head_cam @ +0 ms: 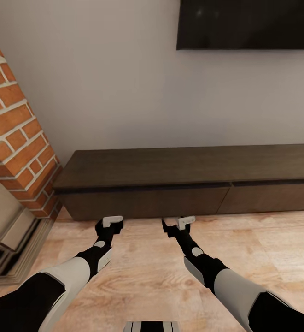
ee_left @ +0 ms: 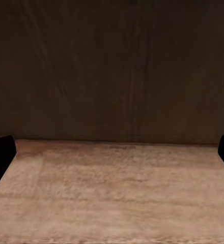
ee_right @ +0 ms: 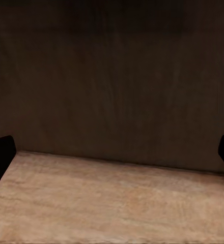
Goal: Place each of the two pumpkins and all three candles from the living room inside a cabinet in the living room (use any cabinet), then make sure every cabinet is closed, and position the cauldron so it is next to a table in the living room.
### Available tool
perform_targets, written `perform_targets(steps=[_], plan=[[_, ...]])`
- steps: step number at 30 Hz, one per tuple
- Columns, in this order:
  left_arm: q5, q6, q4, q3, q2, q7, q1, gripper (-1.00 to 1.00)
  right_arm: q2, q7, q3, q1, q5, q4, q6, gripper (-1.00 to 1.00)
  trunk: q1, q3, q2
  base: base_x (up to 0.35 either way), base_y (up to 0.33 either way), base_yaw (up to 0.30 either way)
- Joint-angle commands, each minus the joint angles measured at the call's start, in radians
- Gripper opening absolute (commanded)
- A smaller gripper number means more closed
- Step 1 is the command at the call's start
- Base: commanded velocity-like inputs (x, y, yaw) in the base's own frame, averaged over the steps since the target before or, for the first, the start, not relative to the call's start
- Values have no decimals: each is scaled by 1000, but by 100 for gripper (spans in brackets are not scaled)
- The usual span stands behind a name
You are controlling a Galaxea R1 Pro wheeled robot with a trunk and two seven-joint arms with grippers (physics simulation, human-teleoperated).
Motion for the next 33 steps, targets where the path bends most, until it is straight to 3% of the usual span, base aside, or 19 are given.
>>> perform_targets(steps=[1, 11, 15, 17, 19, 20, 27, 33], plan=[[6, 4, 1, -8, 1, 5, -1, 100, -1, -7, 8, -1, -4, 1, -3, 100, -1, 1, 0, -306, 0, -25], [16, 20, 1, -6, 2, 5, 1, 100, -1, -7, 9, 0, -3, 1, -2, 100, -2, 21, 0, -111, 0, -34], [61, 95, 4, -4, 2, 6, 1, 100, -1, -7, 10, 0, -3, 1, 12, 100, -4, 37, 1, -8, 0, -4], [102, 149, 4, -2, 2, 6, 1, 100, -1, -8, 10, 0, -3, 1, 25, 100, -5, 45, 2, -3, 0, -1], [174, 232, 4, 0, 3, 5, 0, 100, -1, -8, 10, 0, -3, 1, 52, 100, -6, 53, 2, -1, 0, 0], [184, 247, 3, 1, 3, 5, 0, 100, -1, -8, 10, 0, -4, 1, 56, 100, -6, 57, 2, 0, 0, 0], [225, 319, 0, 0, 4, 5, 0, 100, -4, -13, 10, 2, -3, 1, 76, 100, -9, 84, 4, 0, 0, 0], [231, 323, 5, -1, 3, 5, 1, 100, -6, -13, 9, 2, -4, 1, 119, 100, -12, 107, 6, 0, 0, 0]])
